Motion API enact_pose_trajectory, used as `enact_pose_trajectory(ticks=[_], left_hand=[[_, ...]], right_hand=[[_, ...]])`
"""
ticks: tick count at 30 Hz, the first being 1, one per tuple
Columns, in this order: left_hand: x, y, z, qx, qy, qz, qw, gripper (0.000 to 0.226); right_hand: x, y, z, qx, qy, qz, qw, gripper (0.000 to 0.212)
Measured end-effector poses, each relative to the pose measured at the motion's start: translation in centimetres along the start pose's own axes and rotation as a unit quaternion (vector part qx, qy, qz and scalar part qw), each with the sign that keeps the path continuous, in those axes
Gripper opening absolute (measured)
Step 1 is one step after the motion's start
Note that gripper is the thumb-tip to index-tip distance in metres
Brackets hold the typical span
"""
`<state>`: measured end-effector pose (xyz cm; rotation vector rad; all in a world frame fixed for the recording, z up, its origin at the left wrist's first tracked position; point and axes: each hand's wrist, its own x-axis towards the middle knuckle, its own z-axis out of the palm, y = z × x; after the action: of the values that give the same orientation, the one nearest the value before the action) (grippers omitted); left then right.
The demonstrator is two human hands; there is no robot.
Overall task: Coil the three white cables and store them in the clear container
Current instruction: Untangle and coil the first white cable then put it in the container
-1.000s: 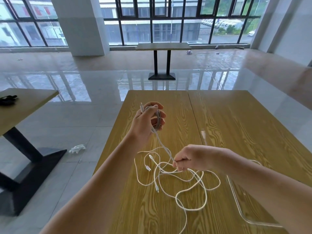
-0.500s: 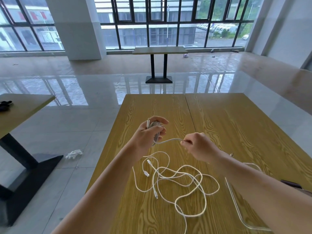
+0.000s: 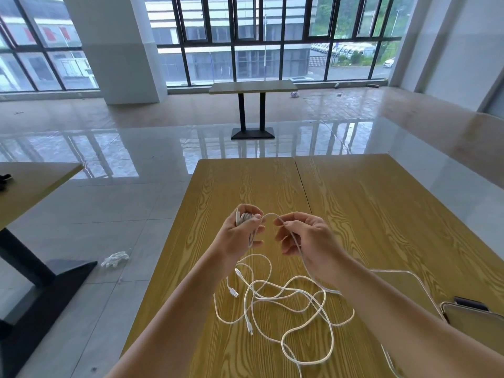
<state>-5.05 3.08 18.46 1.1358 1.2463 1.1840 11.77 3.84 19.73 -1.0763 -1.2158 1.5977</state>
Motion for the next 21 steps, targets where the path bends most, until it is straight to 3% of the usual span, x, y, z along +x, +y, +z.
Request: enact_pose_trajectory(ticks=[3,6,13,17,19,21], left_hand=[[0.1,0.0,0.4,-0.017,-0.010,-0.002,1.000,0.014],[0.2,0.1,0.5,-0.039,-0.021,-0.004,0.999,0.032],[0.4,0.3,1.1,-0.058,-0.026,0.018,0.998,0.044],[0.4,0.2,1.5,-0.103,-0.006,0.014,0.995,0.030],[0.2,0.1,1.7,-0.135,0.014,0.005,0.991,0.014],[0.2,0.1,1.6,-0.175,0.030,-0.009,0.984,0.017]], right_hand=[[-0.3,-0.1,0.6,0.014,-0.049,0.002,0.999,0.027],[-0.8,0.0,1.0,0.001,-0.089,-0.001,0.996,0.025],[-0.7,1.0,1.7,-0.062,-0.076,-0.054,0.994,0.025],[-0.8,1.1,2.3,-0.148,-0.086,-0.123,0.977,0.028],[-0.8,1.3,2.2,-0.181,-0.097,-0.113,0.972,0.032],[-1.1,1.4,2.0,-0.204,-0.104,-0.103,0.968,0.034]])
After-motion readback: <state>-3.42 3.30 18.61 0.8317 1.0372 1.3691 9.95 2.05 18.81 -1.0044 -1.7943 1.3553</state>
